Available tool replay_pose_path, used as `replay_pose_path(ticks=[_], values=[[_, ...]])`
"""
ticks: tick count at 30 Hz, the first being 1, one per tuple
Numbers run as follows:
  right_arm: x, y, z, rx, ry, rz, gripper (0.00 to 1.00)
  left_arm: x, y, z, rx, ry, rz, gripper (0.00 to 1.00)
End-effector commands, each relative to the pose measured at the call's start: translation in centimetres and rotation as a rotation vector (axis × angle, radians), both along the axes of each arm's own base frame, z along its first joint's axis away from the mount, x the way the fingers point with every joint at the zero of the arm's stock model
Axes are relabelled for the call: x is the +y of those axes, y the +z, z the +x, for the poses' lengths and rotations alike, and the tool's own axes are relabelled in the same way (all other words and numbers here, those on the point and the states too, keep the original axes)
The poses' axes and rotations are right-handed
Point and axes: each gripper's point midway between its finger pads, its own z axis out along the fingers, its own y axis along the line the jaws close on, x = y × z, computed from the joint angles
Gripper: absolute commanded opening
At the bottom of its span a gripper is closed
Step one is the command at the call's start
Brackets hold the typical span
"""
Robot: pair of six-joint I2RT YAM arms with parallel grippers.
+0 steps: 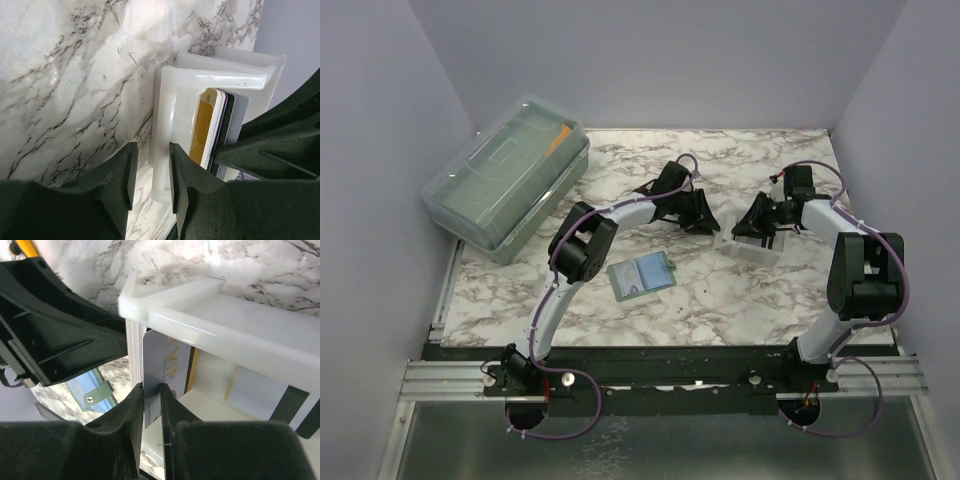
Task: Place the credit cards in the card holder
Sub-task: Pick up the credit card from the storage box.
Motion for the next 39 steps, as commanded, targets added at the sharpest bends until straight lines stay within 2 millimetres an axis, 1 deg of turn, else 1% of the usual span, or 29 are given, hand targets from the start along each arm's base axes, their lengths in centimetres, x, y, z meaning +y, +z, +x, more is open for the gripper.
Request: replay_pose_path(ticks=[1,7,12,17,21,24,28,32,35,37,39], values=[[-1.1,0.2,0.0,0.011,-0.026,-0.096,0.00,0.2,0.4,-1.8,-0.004,-0.020,0.044,0.38],[-2.1,0.2,0.0,0.000,-0.055,-0.150,0.00,1.6,2.9,-2.4,-0.045,-0.019,0.078,0.41],[-2.7,0.9,0.2,-0.029,-0.089,-0.180,0.00,2.7,5.2,-3.4,-0.067,-0.020,0.082,0.44],[-3.3,2.3,0.5,-0.096,-0.106,-0.211,0.00,3.9,7.5,-4.9,-0.103,-0.035,0.077,0.48],[-3.1,3.8,0.8,-0.142,-0.094,-0.199,0.00,4.6,9.0,-6.1,-0.109,-0.052,0.060,0.49],[-3.0,4.5,0.8,-0.163,-0.089,-0.196,0.00,5.3,9.7,-7.0,-0.118,-0.063,0.055,0.49],[-3.2,5.1,0.2,-0.162,-0.081,-0.213,0.00,6.2,10.9,-8.8,-0.121,-0.091,0.034,0.52],[-3.9,6.4,-1.0,-0.184,-0.061,-0.267,0.00,8.0,12.3,-10.3,-0.131,-0.095,0.019,0.56],[-3.9,7.7,-1.8,-0.225,-0.030,-0.277,0.00,9.7,13.1,-11.2,-0.124,-0.086,0.005,0.60],[-3.5,8.7,-2.2,-0.258,0.004,-0.266,0.00,11.0,13.8,-11.7,-0.130,-0.069,-0.002,0.63],[-2.6,9.7,-2.7,-0.283,0.044,-0.222,0.00,12.5,14.4,-12.2,-0.142,-0.043,-0.006,0.68]])
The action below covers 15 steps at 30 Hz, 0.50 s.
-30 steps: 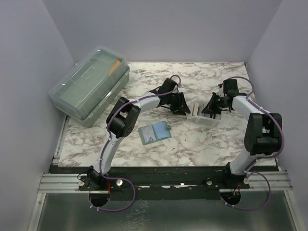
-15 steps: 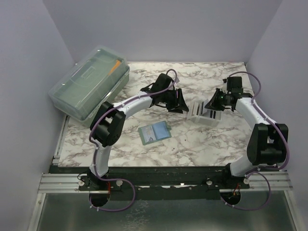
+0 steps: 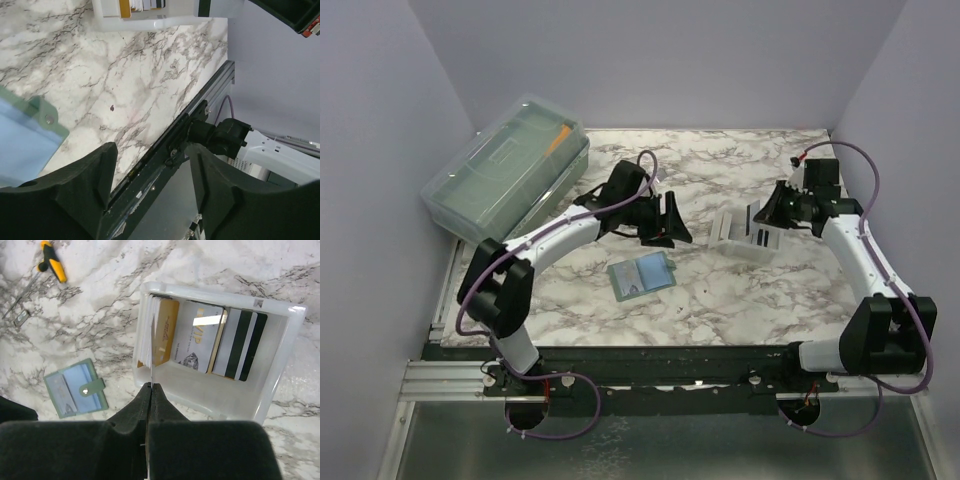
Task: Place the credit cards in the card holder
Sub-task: Pick up the credit card from the storage box, then insert the credit card into the card holder.
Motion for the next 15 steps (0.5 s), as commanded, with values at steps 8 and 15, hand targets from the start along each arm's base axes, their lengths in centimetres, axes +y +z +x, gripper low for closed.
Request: replay_pose_path(ticks=[8,15], values=[[11.8,5.4,-3.9,-0.110,0.333,0.200,0.00,7.7,3.7,-2.4,-0.023,0.105,-0.088,0.83],[22.5,7.7,-8.5,-0.167,0.585,0.565,0.00,9.9,6.8,-3.1,-0.078,0.190,-0.193,0.90]])
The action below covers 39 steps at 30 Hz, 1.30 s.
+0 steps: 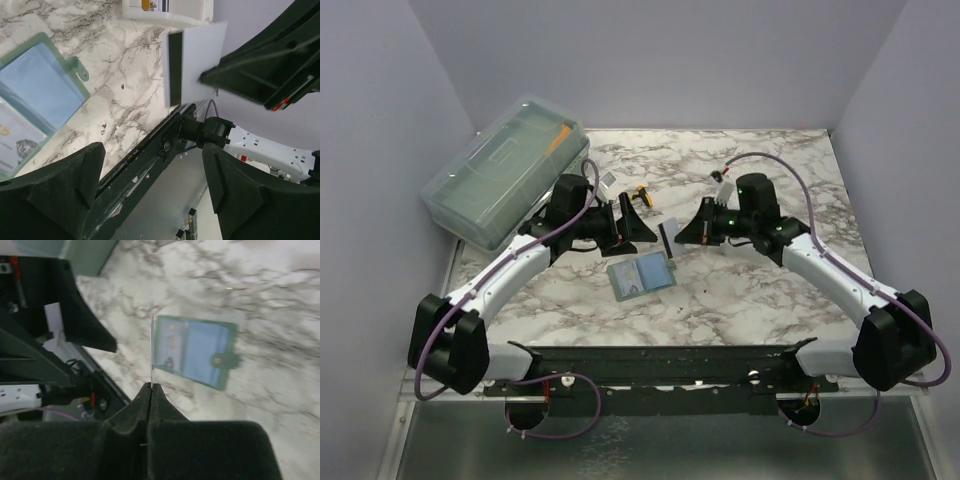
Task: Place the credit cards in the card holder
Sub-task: Insert the credit card into the card holder.
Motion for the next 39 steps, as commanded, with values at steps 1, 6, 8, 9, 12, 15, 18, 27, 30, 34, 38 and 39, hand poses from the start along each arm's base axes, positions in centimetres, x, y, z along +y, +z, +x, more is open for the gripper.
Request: replay_pose_path(ticks=[1,6,8,9,12,15,18,27,30,34,38,39], values=[[5.6,3.1,-2.5,-0.025,0.147,0.276,0.00,1.1,4.1,-1.1,-0.078,0.045,-0.124,0.92],[8.0,3.8,-4.8,-0.006,0.229,0.396,0.00,2.3,6.3,-1.8,-0.117,0.120,-0.230,0.97],[8.0,4.3,-5.1,-0.018,0.222,0.432,0.00,2.7,6.3,-1.8,-0.110,0.153,-0.239,0.97],[8.0,4.5,-5.3,-0.021,0.214,0.450,0.00,2.9,6.2,-1.9,-0.103,0.171,-0.241,0.97],[7.6,4.8,-5.5,-0.022,0.190,0.481,0.00,3.3,5.9,-1.9,-0.089,0.212,-0.245,0.95],[7.5,5.1,-5.6,-0.019,0.176,0.504,0.00,3.6,5.7,-1.9,-0.078,0.246,-0.249,0.95],[7.3,5.6,-5.8,-0.025,0.169,0.525,0.00,3.9,5.6,-2.1,-0.069,0.272,-0.257,0.97],[7.3,7.0,-6.3,-0.027,0.182,0.594,0.00,2.7,5.9,-3.1,-0.083,0.162,-0.356,0.97],[7.3,7.3,-6.2,-0.029,0.179,0.607,0.00,2.6,6.3,-3.4,-0.093,0.140,-0.381,0.91],[7.3,7.4,-6.2,-0.031,0.174,0.609,0.00,2.5,6.2,-3.5,-0.099,0.133,-0.394,0.73],[7.2,7.3,-6.4,-0.020,0.176,0.622,0.00,2.3,6.4,-3.6,-0.111,0.112,-0.410,0.58],[7.2,7.2,-6.5,-0.018,0.173,0.621,0.00,2.2,6.5,-3.7,-0.117,0.107,-0.412,0.56]])
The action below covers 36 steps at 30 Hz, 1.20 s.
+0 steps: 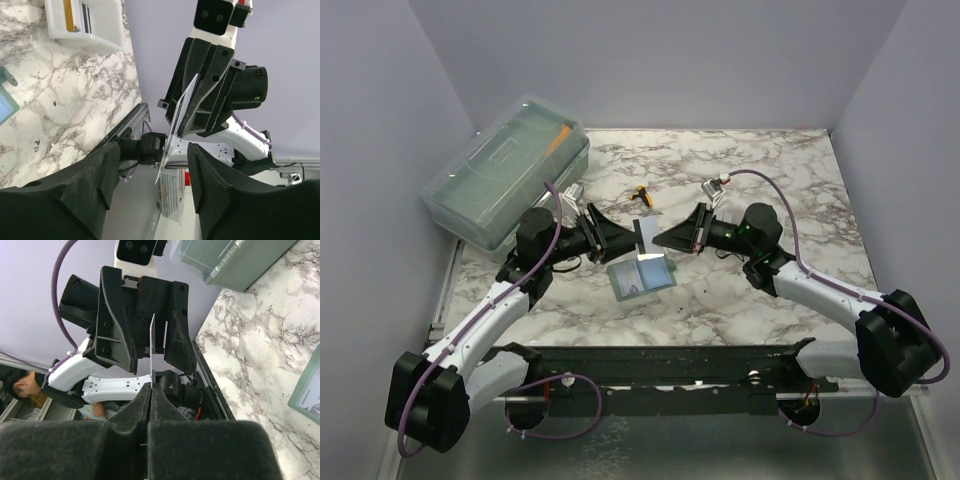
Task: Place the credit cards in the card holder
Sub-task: Insert the credit card into the card holder.
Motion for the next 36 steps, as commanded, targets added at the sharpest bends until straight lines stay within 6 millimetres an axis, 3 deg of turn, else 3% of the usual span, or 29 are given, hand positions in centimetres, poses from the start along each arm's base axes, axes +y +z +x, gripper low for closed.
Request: replay_pose_path(ticks=[1,4,7,9,12,16,19,22,27,31,36], values=[[-0.1,0.3,-0.5,-0.014,0.000,0.027,0.00,-0.4,1.0,-0.5,-0.058,-0.050,-0.035,0.53],[0.0,0.3,-0.5,-0.008,0.002,0.027,0.00,-0.6,1.1,-0.5,-0.070,-0.062,-0.039,0.45],[-0.1,0.3,-0.5,-0.008,-0.002,0.032,0.00,-0.8,0.9,-0.2,-0.069,-0.071,-0.032,0.20],[-0.2,0.2,-0.4,-0.003,-0.009,0.032,0.00,-1.0,0.7,-0.1,-0.059,-0.077,-0.030,0.15],[-0.1,-0.2,-0.6,0.005,-0.002,0.027,0.00,-1.1,0.3,0.1,-0.055,-0.080,-0.020,0.00],[0.0,-1.2,-0.4,0.022,-0.003,0.001,0.03,-1.1,-0.1,0.4,-0.050,-0.081,0.005,0.00],[-0.1,-2.5,0.2,0.026,-0.032,-0.075,0.27,-0.5,-2.0,1.2,-0.018,-0.041,0.136,0.00],[-0.9,-5.1,1.3,0.050,-0.109,-0.207,0.51,0.8,-4.3,1.4,-0.004,-0.017,0.317,0.00],[-2.4,-9.5,3.2,0.048,-0.193,-0.444,0.70,3.1,-8.4,0.8,0.097,0.016,0.510,0.00],[-1.9,-12.4,3.4,0.059,-0.086,-0.577,0.70,3.5,-11.5,0.2,0.183,-0.002,0.553,0.00],[-0.1,-14.0,3.9,0.042,0.020,-0.562,0.44,3.4,-13.9,0.1,0.235,-0.054,0.584,0.00]])
